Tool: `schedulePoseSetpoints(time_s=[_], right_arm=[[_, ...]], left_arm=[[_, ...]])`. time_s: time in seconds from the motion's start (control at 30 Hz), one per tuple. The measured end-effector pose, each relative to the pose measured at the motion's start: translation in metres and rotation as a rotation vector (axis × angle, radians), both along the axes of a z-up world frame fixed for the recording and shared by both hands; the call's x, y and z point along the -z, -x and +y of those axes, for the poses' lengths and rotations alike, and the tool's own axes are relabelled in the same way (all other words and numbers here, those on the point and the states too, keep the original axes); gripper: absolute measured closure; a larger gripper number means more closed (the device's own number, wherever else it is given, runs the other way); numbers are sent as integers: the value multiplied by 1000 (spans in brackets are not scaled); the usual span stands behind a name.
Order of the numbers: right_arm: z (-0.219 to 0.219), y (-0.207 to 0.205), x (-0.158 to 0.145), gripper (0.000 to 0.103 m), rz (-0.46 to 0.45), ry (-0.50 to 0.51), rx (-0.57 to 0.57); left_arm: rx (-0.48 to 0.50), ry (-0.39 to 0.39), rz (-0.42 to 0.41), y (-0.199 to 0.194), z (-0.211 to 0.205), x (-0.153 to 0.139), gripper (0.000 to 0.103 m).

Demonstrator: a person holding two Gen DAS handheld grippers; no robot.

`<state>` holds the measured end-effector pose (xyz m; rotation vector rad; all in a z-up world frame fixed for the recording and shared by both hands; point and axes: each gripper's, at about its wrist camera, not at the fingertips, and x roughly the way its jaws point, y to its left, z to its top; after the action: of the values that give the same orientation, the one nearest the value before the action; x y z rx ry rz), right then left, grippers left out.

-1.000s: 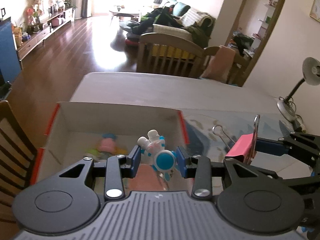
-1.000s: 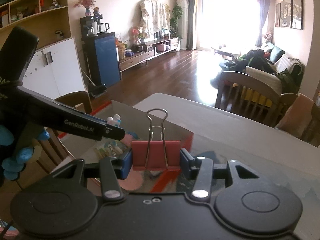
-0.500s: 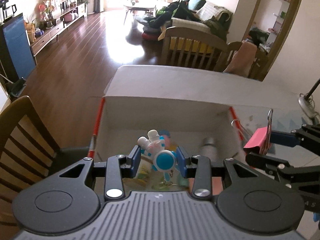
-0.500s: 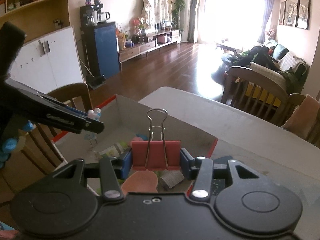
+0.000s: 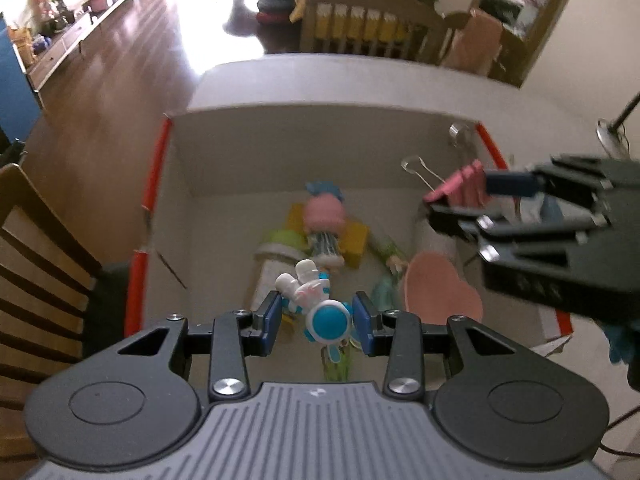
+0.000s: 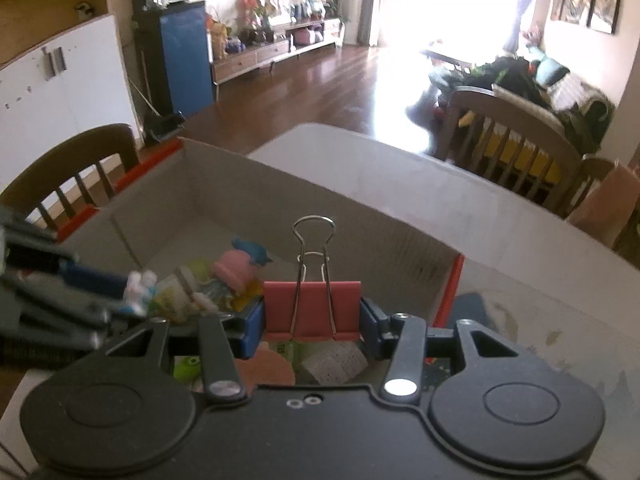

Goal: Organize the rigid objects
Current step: 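Carry the binder clip and keychain figure into the box and open both tools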

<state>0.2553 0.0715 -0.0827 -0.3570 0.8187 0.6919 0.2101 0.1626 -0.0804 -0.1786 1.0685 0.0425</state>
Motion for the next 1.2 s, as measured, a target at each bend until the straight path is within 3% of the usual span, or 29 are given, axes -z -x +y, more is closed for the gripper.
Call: schedulePoseSetpoints(time_s=[0.67, 1.07, 1.2], right_arm=[[13, -14, 24, 57, 66, 56, -9], [2, -9, 12, 52, 83, 18, 4], [-5, -3, 4, 49, 80, -10, 5]], left_arm=[[65, -36, 109, -17, -15, 50, 65], [57, -50, 118, -10, -16, 53, 64], [52, -42, 106, -20, -17, 48, 49]])
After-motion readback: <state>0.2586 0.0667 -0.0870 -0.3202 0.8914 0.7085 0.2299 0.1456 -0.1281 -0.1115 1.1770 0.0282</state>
